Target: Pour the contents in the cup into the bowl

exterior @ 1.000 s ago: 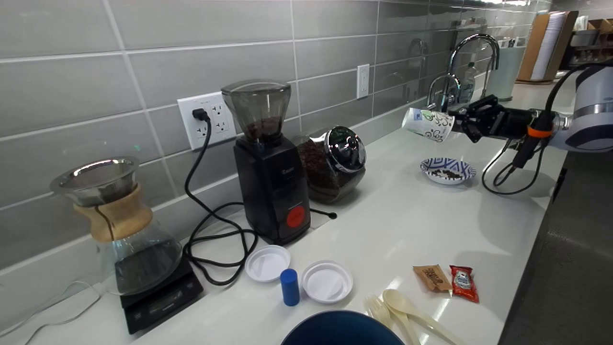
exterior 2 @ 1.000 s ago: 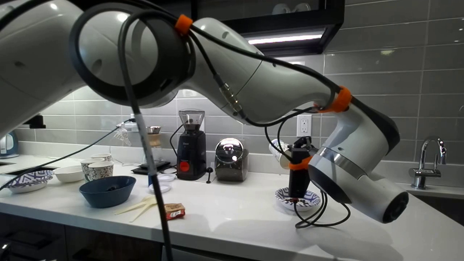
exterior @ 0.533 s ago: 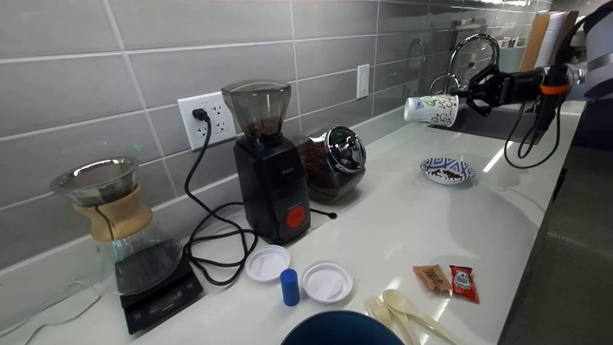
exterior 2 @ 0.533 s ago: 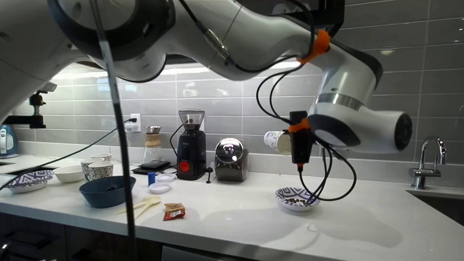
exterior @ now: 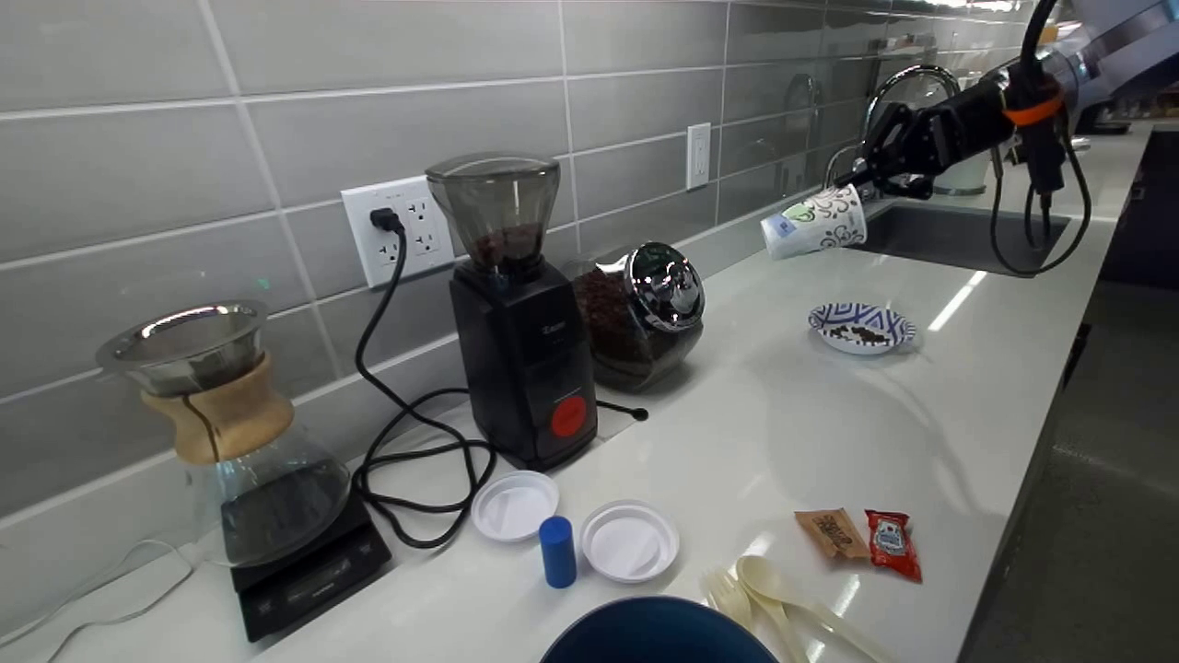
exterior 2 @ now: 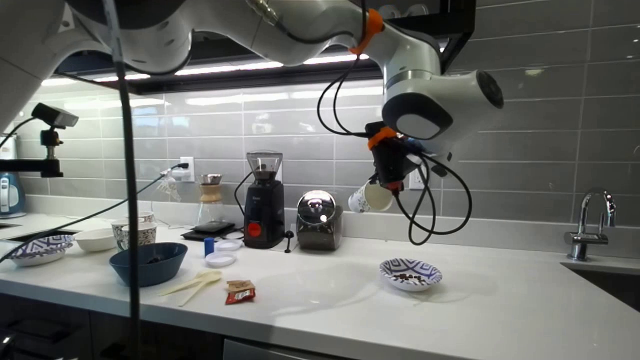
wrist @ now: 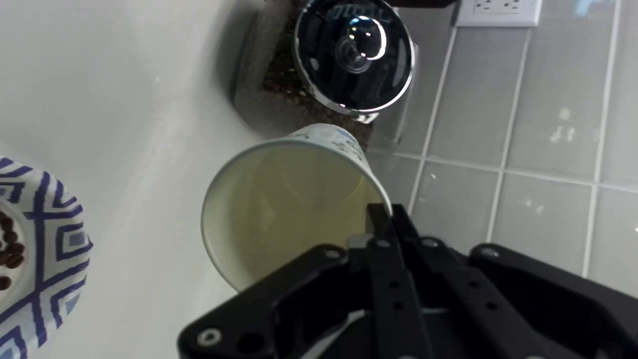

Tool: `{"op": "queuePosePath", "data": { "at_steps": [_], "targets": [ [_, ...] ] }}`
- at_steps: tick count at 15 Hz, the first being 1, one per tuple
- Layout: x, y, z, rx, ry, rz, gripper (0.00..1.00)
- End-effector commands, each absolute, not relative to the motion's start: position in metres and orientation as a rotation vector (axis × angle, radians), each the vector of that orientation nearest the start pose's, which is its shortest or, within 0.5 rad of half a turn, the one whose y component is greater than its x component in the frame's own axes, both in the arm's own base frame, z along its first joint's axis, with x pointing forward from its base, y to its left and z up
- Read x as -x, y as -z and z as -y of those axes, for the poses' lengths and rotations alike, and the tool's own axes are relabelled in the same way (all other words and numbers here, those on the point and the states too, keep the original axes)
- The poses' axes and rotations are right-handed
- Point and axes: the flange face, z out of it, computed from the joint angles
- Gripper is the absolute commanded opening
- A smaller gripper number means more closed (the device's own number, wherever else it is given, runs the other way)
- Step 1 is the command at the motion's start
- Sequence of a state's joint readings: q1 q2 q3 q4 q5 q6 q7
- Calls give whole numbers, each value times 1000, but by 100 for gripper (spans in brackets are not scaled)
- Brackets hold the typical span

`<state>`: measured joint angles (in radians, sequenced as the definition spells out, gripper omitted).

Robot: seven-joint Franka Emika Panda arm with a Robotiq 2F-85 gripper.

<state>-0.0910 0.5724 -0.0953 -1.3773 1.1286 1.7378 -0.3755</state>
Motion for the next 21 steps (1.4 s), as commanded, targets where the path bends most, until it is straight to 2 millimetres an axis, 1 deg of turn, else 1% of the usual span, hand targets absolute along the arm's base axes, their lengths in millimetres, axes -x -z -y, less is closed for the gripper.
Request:
{"op": "queuePosePath", "data": {
  "at_steps": [1, 3, 6, 9, 10, 12, 13, 16, 17, 18, 21],
  "targets": [
    [-685, -414, 7, 2289, 97, -143, 1],
    [-675, -420, -11, 2401, 81, -113, 1],
    [-656, -433, -44, 2570, 46, -45, 1],
    [-637, -447, -77, 2731, -6, 65, 1],
    [-657, -437, -62, 2645, -2, 38, 4],
    [-646, -446, -79, 2694, -14, 75, 4],
    [-644, -448, -82, 2701, -15, 81, 4],
    [-642, -446, -78, 2708, -21, 74, 4],
    [-642, -446, -77, 2709, -21, 72, 1],
    [-643, -443, -82, 2771, -19, 31, 1],
    [-638, -435, -108, 2953, 7, 11, 1]
  ]
}}
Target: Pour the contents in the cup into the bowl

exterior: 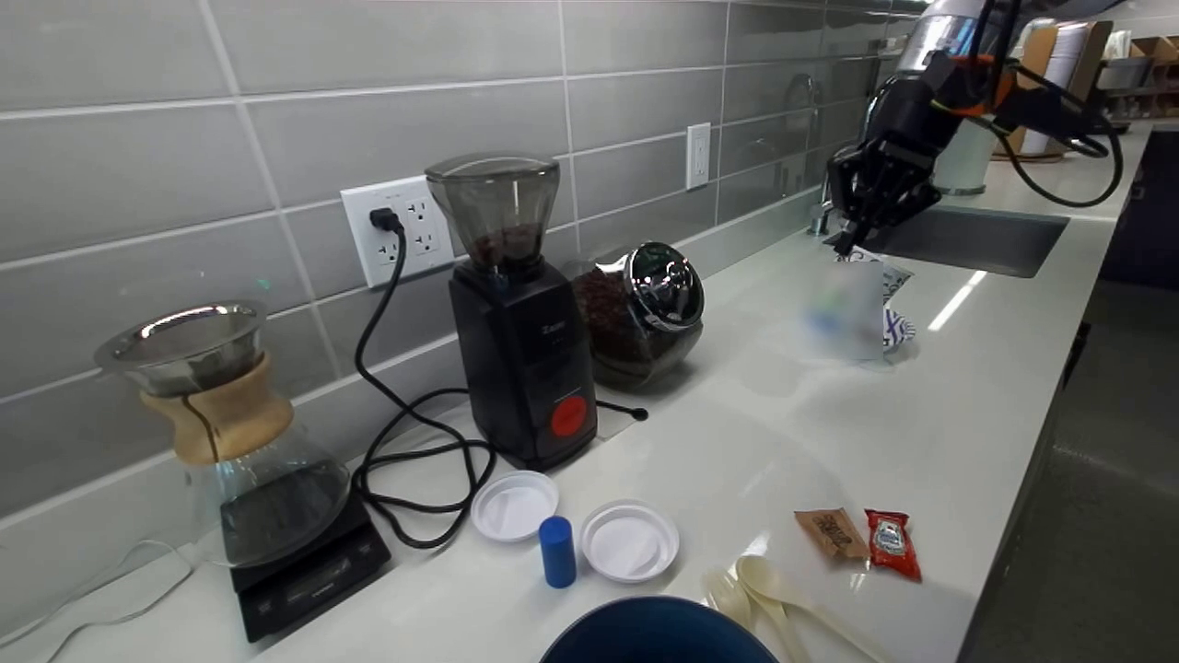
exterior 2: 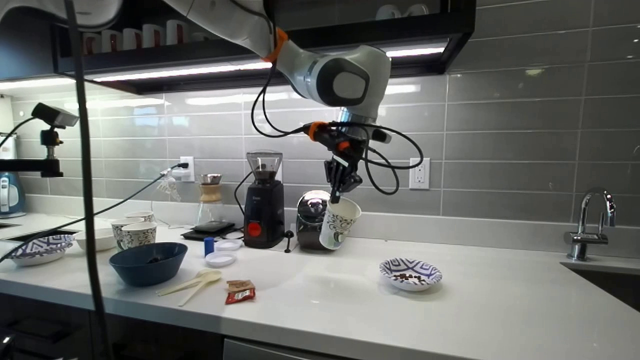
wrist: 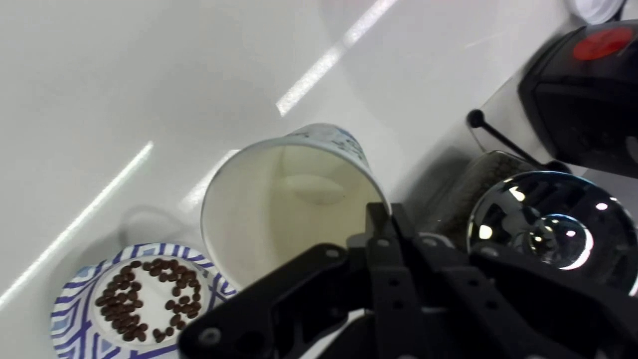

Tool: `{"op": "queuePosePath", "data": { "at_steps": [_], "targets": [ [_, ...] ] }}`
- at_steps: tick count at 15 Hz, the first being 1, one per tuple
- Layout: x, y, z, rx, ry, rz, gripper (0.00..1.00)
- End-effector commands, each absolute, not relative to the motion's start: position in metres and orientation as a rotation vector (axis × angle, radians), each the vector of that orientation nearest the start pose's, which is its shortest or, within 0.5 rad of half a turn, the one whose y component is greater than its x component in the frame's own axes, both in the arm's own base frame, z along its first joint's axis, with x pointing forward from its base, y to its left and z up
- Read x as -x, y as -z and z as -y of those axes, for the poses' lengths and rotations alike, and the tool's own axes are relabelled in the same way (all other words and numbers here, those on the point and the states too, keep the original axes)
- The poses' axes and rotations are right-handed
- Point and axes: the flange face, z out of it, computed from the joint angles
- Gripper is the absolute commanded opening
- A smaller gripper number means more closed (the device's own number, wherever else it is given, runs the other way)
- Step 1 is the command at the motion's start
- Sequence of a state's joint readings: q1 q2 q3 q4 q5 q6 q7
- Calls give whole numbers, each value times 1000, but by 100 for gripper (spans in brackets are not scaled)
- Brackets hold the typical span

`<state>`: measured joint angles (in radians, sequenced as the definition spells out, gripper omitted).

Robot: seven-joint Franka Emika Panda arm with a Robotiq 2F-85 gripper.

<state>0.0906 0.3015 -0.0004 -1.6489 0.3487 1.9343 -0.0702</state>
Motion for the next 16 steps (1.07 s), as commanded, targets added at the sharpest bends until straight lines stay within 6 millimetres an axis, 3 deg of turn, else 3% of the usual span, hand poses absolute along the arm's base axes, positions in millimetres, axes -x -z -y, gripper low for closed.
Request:
{"op": "queuePosePath", "data": {
  "at_steps": [1, 9, 13, 16],
  "targets": [
    [-635, -432, -118, 3009, 2, 15, 1],
    [-603, -396, -212, 3177, 45, 166, 1],
    [-584, -379, -249, 3231, 89, 263, 1],
    [-570, -367, -275, 3197, 119, 428, 1]
  ]
}}
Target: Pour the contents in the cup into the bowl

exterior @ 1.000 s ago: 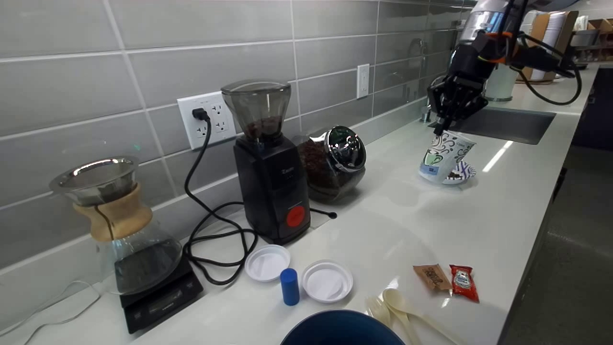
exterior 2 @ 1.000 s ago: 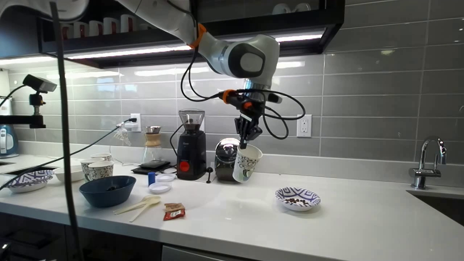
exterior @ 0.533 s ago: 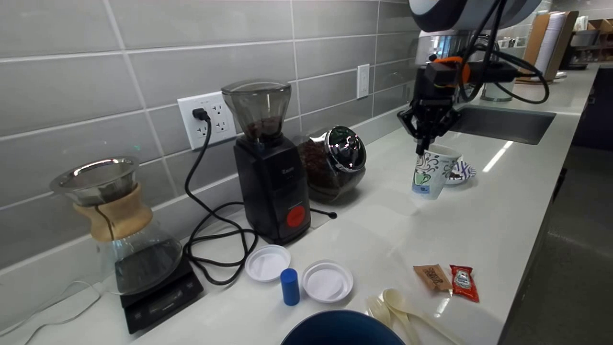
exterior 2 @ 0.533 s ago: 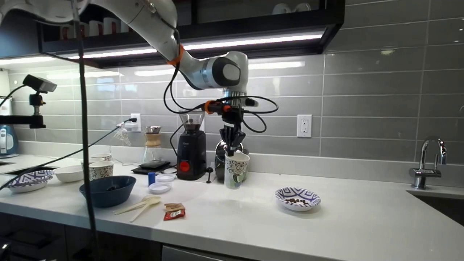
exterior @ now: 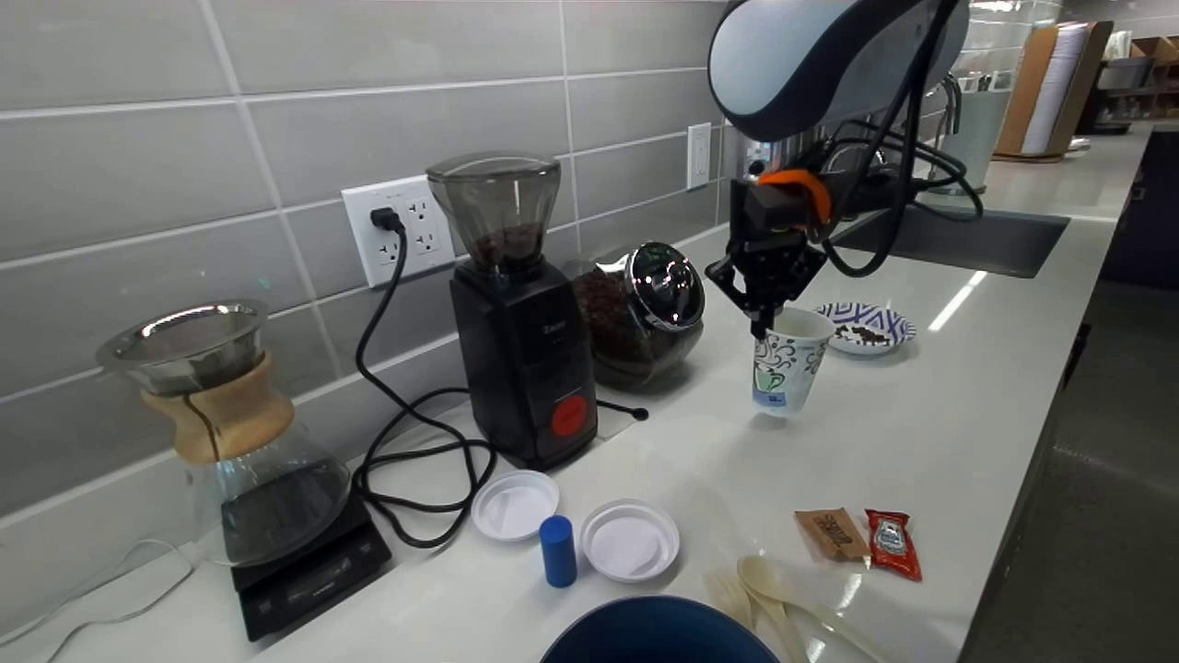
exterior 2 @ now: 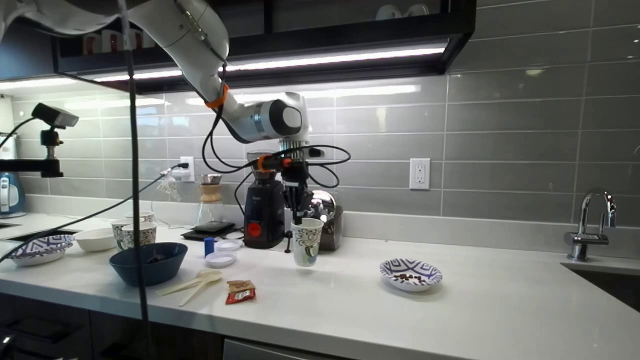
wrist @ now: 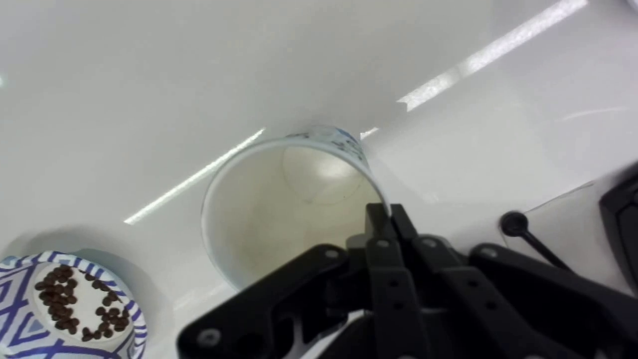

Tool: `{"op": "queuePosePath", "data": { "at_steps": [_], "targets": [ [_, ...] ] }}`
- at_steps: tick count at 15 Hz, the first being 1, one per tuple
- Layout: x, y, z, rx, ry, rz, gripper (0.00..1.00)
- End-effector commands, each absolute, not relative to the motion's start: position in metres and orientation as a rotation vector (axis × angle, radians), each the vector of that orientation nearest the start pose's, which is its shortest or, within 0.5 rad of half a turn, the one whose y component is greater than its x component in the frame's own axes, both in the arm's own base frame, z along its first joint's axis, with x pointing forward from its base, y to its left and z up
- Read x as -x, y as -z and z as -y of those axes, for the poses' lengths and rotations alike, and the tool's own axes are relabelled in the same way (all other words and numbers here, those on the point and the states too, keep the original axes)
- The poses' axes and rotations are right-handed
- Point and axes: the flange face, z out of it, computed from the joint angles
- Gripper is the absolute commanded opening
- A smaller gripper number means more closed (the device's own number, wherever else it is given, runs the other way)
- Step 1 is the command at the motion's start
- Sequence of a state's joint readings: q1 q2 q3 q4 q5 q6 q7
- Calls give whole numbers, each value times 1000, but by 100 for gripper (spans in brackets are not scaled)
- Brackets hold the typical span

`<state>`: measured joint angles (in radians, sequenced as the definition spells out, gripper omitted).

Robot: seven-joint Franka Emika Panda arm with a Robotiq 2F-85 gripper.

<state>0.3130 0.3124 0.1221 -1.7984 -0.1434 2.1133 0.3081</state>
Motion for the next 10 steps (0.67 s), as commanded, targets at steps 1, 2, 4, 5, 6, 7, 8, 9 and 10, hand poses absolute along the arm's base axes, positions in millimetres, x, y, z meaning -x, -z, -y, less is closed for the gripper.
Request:
{"op": "queuePosePath", "data": {
  "at_steps": [1, 2, 4, 5, 6, 7, 8, 9, 10],
  "targets": [
    [-567, -364, -281, 3177, 135, 485, 1],
    [-565, -361, -286, 3159, 155, 524, 1],
    [-561, -357, -294, 3127, 186, 606, 1],
    [-559, -354, -296, 3124, 201, 646, 1],
    [-557, -351, -297, 3118, 192, 699, 19],
    [-556, -350, -298, 3114, 191, 732, 29],
    [-555, -350, -297, 3115, 195, 760, 36],
    [-553, -352, -296, 3116, 178, 786, 42],
    [-550, -359, -294, 3116, 162, 818, 50]
  ]
}}
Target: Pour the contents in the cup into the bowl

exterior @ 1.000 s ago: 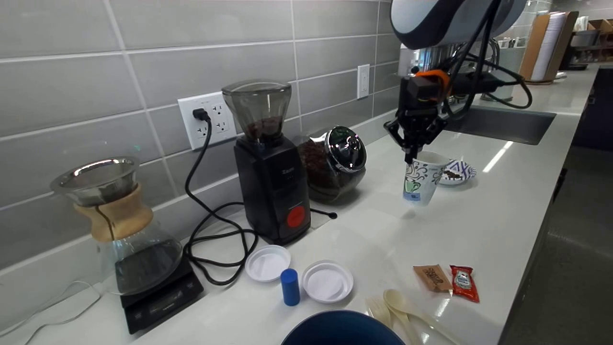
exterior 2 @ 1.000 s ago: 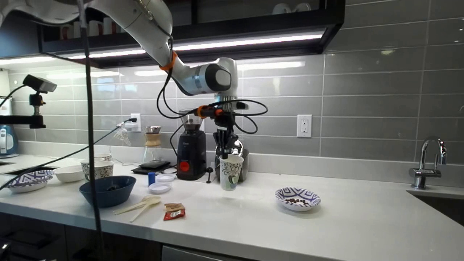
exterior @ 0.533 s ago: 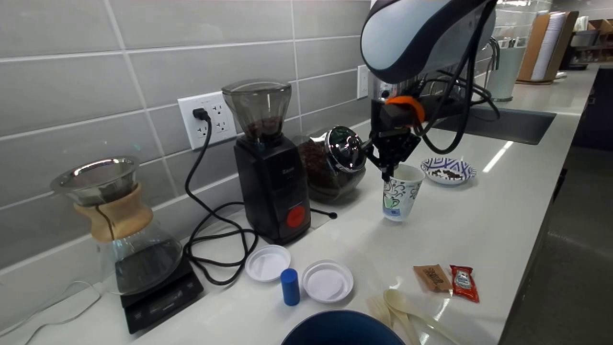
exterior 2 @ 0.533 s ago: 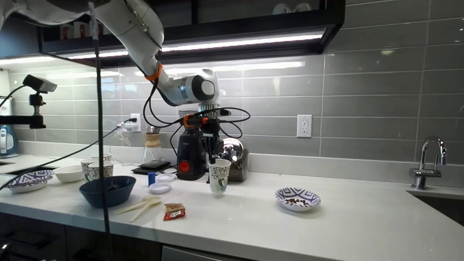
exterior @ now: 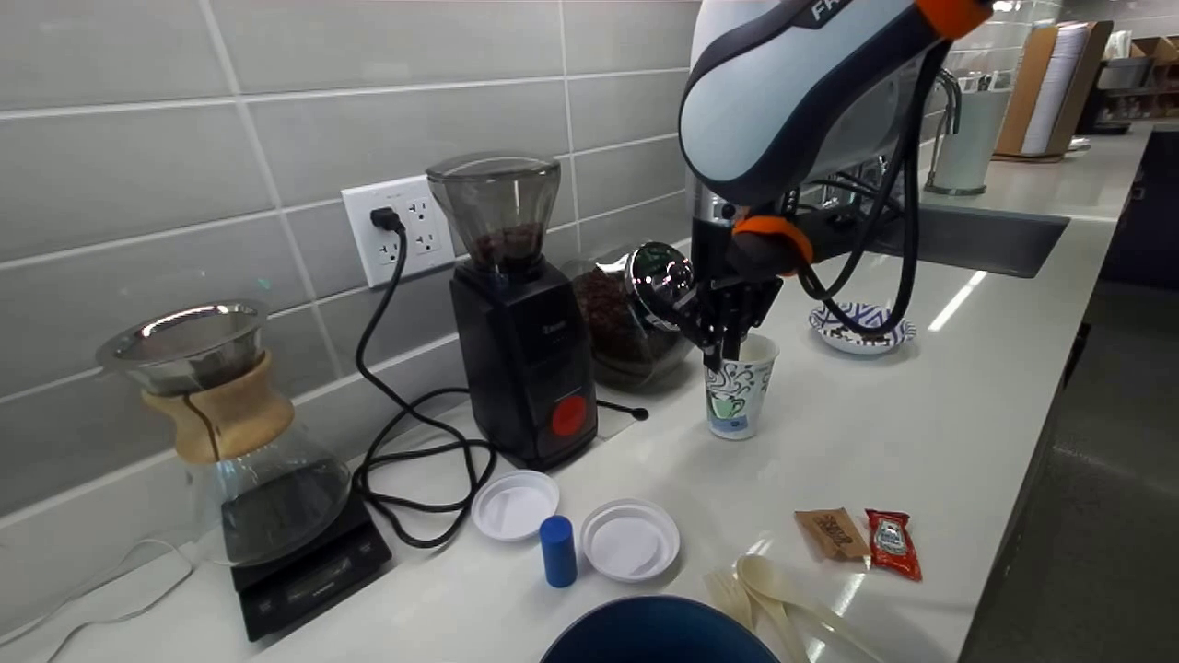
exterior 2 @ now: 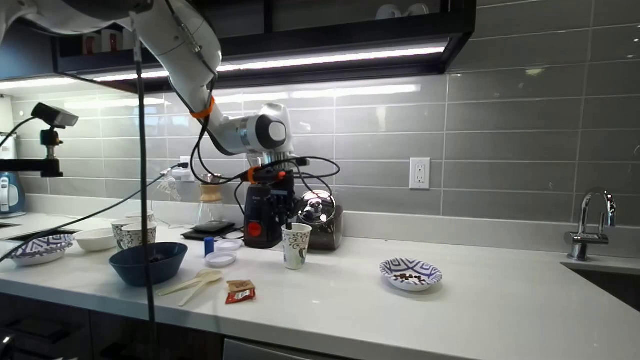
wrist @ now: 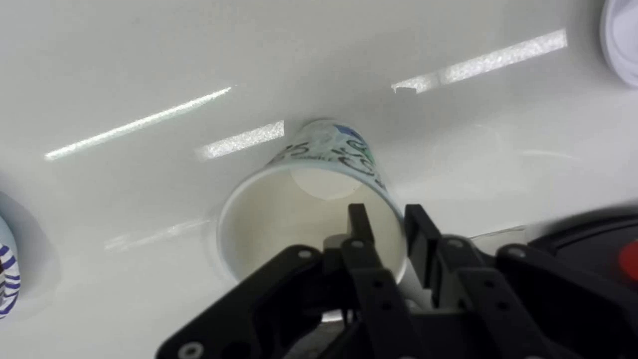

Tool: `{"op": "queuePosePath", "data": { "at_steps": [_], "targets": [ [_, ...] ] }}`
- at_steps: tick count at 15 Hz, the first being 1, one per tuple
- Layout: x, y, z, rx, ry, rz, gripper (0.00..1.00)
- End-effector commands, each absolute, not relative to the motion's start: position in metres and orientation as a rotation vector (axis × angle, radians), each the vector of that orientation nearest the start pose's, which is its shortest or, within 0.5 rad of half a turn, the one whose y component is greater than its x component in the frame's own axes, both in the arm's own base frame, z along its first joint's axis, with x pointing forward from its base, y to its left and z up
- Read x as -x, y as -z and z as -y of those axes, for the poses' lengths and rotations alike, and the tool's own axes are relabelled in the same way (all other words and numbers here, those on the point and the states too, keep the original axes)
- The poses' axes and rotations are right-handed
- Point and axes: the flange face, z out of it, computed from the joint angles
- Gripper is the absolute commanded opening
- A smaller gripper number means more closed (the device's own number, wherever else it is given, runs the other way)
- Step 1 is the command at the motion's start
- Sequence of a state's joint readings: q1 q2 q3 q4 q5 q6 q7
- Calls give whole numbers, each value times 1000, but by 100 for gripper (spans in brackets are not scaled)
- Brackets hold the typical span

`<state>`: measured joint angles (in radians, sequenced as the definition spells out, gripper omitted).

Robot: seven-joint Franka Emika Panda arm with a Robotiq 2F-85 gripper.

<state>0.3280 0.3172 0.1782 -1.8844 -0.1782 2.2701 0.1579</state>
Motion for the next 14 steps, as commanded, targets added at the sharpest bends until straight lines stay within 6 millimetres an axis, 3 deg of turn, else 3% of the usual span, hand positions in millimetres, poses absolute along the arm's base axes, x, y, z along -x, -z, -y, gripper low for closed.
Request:
{"op": "queuePosePath", "data": {
  "at_steps": [1, 4, 5, 7, 11, 14],
  "targets": [
    [-547, -368, -291, 3124, 134, 830, 56],
    [-527, -409, -275, 3160, -5, 801, 77],
    [-516, -410, -264, 3186, -141, 759, 85],
    [-504, -439, -237, 3320, -167, 723, 97],
    [-477, -450, -196, 3436, 115, 913, 100],
    [-451, -450, -180, 3411, 309, 1029, 100]
  ]
}}
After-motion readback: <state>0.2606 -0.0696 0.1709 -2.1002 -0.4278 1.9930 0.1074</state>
